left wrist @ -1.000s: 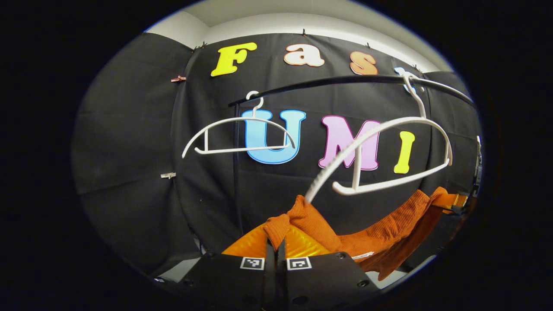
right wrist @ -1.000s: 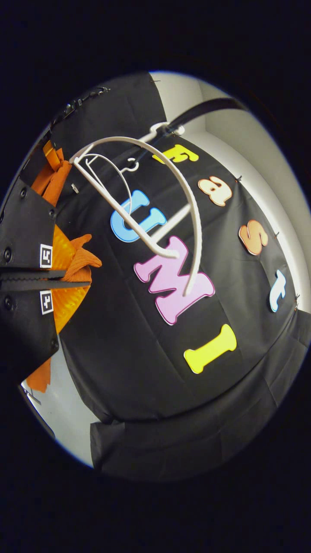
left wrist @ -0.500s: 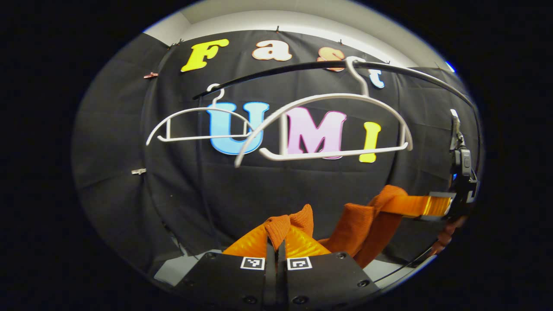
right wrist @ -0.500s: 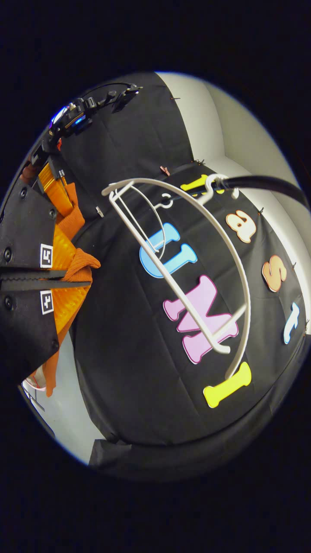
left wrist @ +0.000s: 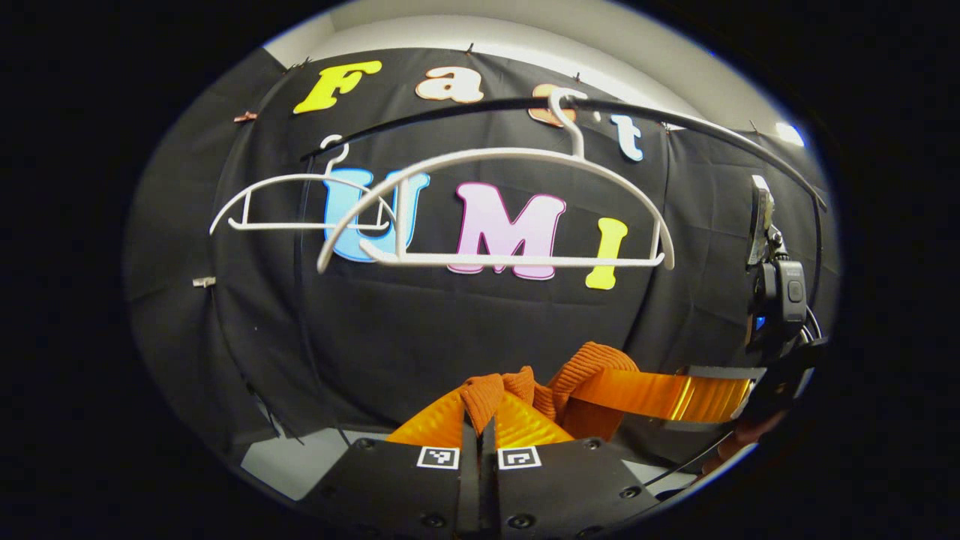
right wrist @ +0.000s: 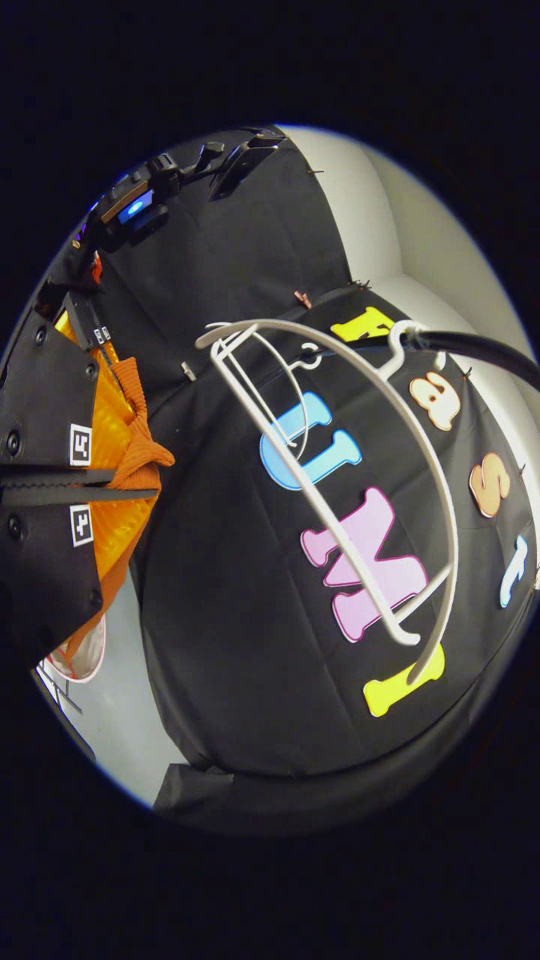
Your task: Grasp the clothes on the hanger with both hands and then place them into the laundry hamper below.
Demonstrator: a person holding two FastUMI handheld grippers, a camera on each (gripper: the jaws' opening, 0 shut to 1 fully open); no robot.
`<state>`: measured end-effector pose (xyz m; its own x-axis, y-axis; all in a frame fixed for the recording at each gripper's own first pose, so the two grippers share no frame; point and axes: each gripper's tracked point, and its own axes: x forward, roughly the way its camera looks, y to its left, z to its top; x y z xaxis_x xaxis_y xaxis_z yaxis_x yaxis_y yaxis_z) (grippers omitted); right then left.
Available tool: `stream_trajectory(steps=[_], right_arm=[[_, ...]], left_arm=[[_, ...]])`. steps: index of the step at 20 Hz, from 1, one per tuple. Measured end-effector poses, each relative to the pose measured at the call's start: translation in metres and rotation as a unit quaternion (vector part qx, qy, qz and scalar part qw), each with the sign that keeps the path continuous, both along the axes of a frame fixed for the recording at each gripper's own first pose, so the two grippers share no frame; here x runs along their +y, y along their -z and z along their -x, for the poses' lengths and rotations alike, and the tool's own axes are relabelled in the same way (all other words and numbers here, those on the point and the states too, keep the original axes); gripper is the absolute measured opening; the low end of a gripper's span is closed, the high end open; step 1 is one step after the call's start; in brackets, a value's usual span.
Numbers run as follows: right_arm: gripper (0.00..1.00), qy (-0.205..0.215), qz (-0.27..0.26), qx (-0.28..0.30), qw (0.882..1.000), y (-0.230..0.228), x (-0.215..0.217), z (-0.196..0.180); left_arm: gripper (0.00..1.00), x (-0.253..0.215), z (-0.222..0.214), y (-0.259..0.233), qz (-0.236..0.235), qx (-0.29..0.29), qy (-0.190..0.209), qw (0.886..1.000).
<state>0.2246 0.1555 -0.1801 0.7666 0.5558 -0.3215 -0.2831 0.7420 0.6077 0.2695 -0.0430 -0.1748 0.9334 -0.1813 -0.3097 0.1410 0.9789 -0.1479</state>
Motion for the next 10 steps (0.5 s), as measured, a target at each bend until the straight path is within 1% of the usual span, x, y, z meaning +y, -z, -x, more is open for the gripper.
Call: stream_trajectory(steps=[2,4,7,9,10], right_arm=[[0.04,0.004,0.018,0.026,1.000,0.032,-0.002,0.000],[0.04,0.001,0.043,0.042,0.998,0.062,-0.002,-0.001],[0.05,-0.004,0.101,0.068,0.993,0.109,-0.005,0.001],[0.04,-0.008,0.150,0.087,0.985,0.143,-0.011,0.005],[0.05,-0.015,0.164,0.096,0.982,0.160,-0.013,0.009]], left_arm=[[0.05,-0.003,-0.003,0.031,0.010,0.031,-0.010,0.999],[0.04,-0.004,-0.008,0.060,0.008,0.053,-0.018,0.998],[0.05,0.004,-0.013,0.109,-0.026,0.088,-0.028,0.995],[0.05,0.012,-0.010,0.144,-0.044,0.126,-0.041,0.990],[0.05,0.018,-0.006,0.160,-0.048,0.144,-0.044,0.987]])
